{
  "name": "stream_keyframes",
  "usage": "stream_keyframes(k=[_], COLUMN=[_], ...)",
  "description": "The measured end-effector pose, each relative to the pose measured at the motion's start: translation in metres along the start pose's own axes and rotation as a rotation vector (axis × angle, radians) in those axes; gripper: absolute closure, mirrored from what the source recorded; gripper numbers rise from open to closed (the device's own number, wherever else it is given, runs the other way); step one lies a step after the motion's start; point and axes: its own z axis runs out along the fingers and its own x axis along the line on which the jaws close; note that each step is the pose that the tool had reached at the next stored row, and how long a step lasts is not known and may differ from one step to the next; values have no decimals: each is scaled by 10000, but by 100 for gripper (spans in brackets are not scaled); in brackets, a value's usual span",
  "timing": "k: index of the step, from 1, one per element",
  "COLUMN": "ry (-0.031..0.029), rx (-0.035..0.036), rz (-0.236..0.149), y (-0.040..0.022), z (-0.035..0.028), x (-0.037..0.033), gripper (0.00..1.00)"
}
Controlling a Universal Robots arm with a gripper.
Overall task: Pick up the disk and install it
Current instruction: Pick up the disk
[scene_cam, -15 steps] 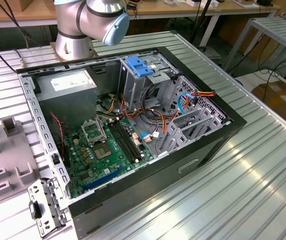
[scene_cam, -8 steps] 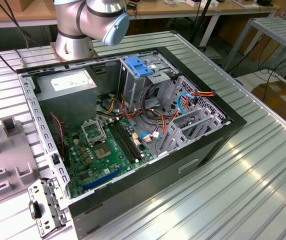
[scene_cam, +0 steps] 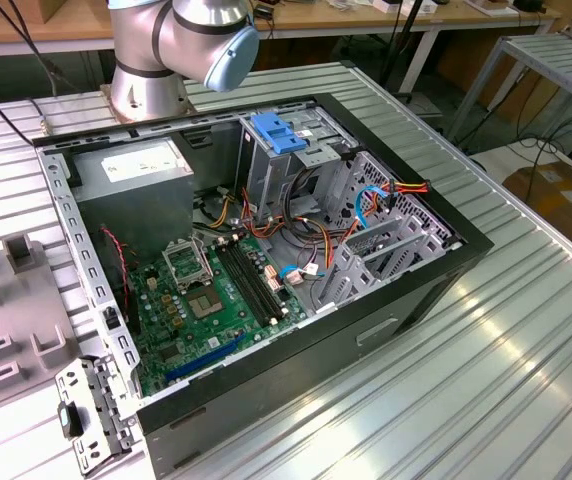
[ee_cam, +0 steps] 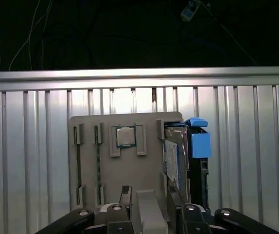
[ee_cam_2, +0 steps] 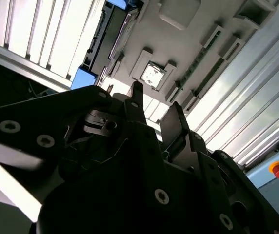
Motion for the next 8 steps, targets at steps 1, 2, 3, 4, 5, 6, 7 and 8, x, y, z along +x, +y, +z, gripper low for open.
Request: stream_keyframes(k=[1,2,3,4,5,6,7,8], ry=[0,1,0,0,0,0,0,0], rx=[-1,-1,0,0,-1,-1,-1,0], rz=[0,0,0,0,0,0,0,0], y=[0,1,1,1,2,3,3,4], z=[2,3,4,5,6,9,12,13], x=[-14,-24,-33,-42,-52,-81,-103,-115], gripper=[58,58,58,58,58,58,58,58])
